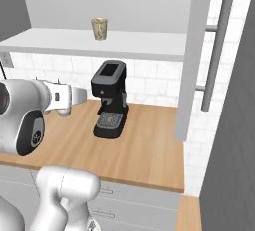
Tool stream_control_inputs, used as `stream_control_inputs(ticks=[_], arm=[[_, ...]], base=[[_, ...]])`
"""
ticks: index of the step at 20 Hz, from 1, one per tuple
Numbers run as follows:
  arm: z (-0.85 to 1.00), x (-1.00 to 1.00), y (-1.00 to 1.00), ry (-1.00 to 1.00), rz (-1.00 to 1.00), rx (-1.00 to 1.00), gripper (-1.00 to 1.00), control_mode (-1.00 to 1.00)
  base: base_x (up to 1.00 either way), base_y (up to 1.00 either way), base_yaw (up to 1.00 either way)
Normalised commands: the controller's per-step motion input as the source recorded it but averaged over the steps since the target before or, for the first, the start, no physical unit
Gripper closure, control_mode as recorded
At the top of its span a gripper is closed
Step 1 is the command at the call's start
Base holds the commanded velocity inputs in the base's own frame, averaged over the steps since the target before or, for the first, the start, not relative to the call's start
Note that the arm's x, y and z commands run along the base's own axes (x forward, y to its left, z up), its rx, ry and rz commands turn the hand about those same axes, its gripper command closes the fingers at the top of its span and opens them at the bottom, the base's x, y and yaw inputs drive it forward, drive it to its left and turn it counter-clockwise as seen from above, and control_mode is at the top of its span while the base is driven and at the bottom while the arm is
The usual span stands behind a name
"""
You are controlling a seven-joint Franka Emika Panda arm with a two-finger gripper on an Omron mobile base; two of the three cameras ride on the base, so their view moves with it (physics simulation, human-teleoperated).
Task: Gather all objects into one cabinet and sort the glasses and bowls to opposite sides.
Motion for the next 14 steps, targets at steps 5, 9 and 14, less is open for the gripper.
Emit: stream_control_inputs(ticks=[5, 9, 14], arm=[[0.0, 0.0, 0.0, 0.0, 0.0, 0.0, -1.0, 1.0], [0.0, 0.0, 0.0, 0.0, 0.0, 0.0, -1.0, 1.0], [0.01, 0.0, -0.01, 0.0, 0.0, 0.0, -1.0, -1.0]], base=[[0.0, 0.0, 0.0], [0.0, 0.0, 0.0], [0.0, 0.0, 0.0]])
